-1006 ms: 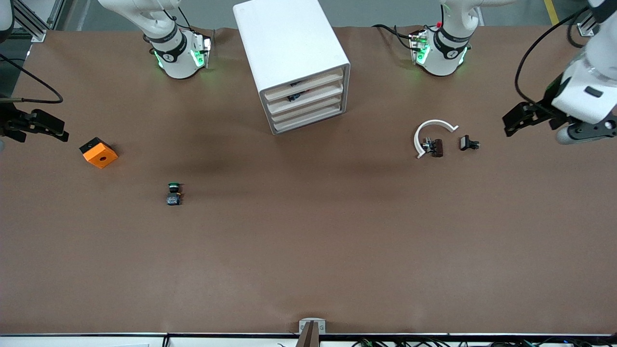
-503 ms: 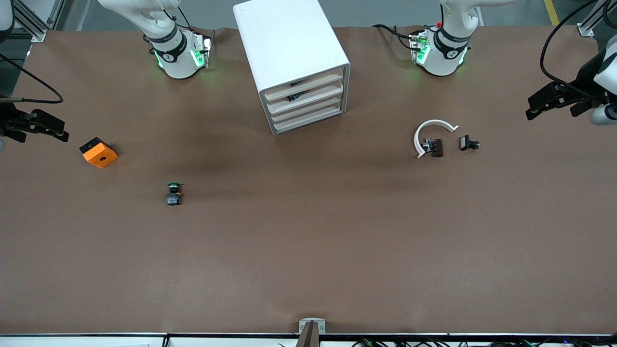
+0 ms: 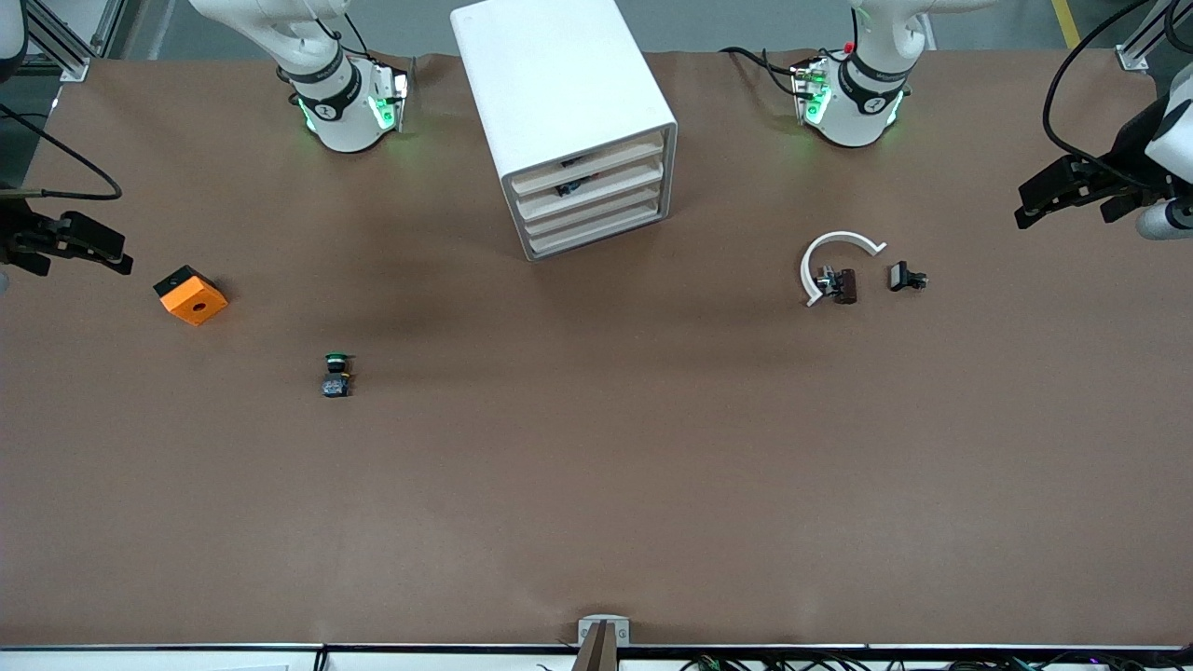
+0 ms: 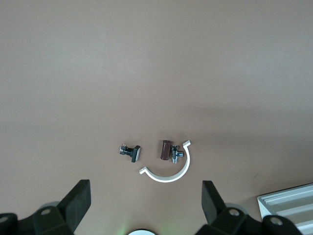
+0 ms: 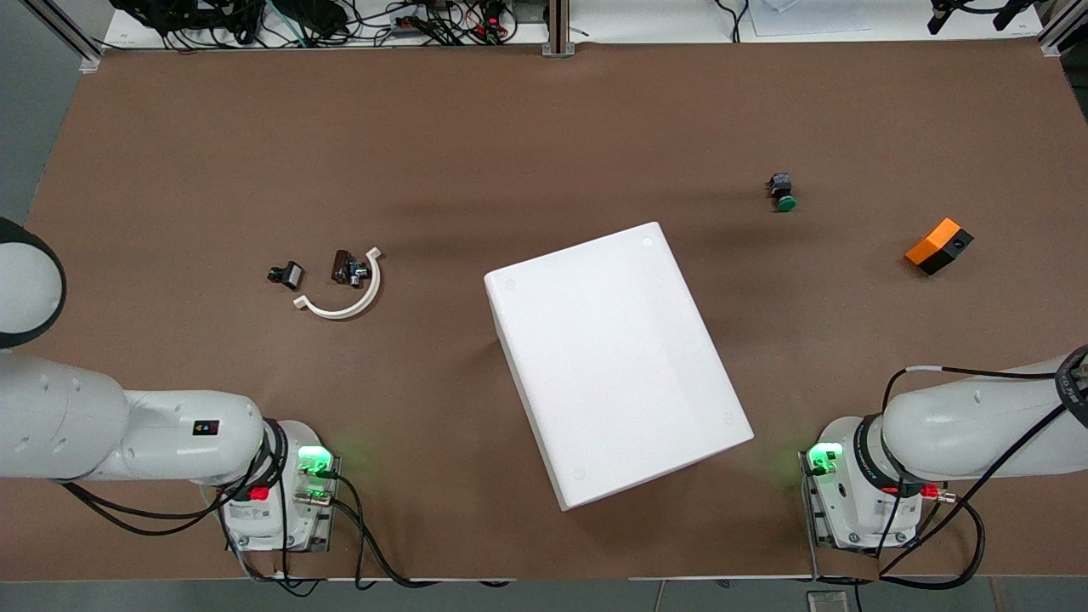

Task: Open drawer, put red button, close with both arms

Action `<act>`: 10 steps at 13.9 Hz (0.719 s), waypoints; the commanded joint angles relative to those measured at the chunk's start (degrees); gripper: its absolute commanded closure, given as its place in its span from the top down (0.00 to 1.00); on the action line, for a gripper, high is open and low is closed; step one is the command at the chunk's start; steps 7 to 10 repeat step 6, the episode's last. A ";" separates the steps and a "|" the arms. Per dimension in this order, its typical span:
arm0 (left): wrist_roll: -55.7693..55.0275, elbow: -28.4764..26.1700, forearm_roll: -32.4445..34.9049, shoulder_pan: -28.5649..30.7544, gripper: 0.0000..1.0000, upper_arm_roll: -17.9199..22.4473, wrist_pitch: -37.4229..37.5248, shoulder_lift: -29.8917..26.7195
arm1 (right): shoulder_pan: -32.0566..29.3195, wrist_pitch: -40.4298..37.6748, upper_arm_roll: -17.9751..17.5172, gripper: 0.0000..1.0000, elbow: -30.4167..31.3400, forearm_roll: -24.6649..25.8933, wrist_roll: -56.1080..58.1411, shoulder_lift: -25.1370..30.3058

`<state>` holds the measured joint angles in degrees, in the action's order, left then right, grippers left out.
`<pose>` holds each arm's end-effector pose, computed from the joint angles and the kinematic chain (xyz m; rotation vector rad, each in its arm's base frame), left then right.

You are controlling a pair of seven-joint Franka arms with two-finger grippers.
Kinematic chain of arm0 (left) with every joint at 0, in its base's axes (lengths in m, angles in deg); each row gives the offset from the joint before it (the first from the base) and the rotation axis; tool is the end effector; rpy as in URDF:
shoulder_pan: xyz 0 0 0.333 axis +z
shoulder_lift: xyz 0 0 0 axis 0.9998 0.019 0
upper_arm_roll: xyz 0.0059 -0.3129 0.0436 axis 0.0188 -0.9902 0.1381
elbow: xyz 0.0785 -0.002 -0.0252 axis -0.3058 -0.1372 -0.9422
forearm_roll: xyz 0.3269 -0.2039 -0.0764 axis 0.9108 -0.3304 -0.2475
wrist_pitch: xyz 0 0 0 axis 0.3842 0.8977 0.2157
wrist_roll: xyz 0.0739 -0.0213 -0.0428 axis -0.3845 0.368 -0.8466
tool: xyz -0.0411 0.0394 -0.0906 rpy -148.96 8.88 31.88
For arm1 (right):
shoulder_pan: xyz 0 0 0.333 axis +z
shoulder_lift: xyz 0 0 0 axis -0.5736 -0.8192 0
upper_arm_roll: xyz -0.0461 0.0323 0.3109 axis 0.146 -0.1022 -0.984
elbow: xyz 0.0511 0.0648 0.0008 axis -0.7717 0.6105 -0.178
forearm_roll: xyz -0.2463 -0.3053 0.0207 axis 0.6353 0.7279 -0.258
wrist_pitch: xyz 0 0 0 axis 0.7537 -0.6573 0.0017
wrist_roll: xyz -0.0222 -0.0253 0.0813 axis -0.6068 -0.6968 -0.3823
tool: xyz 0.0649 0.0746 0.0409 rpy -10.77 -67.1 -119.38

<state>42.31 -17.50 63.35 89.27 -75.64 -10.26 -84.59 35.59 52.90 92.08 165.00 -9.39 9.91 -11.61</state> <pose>0.5312 -0.0315 0.6456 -3.1390 -0.1008 0.0512 0.5592 -0.0483 0.6054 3.1221 0.0144 -0.0521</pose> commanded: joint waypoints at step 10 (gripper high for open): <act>2.36 1.01 1.17 0.17 1.00 -0.10 0.68 -0.28 | -0.42 -0.07 -0.54 1.00 -0.53 0.72 0.60 0.46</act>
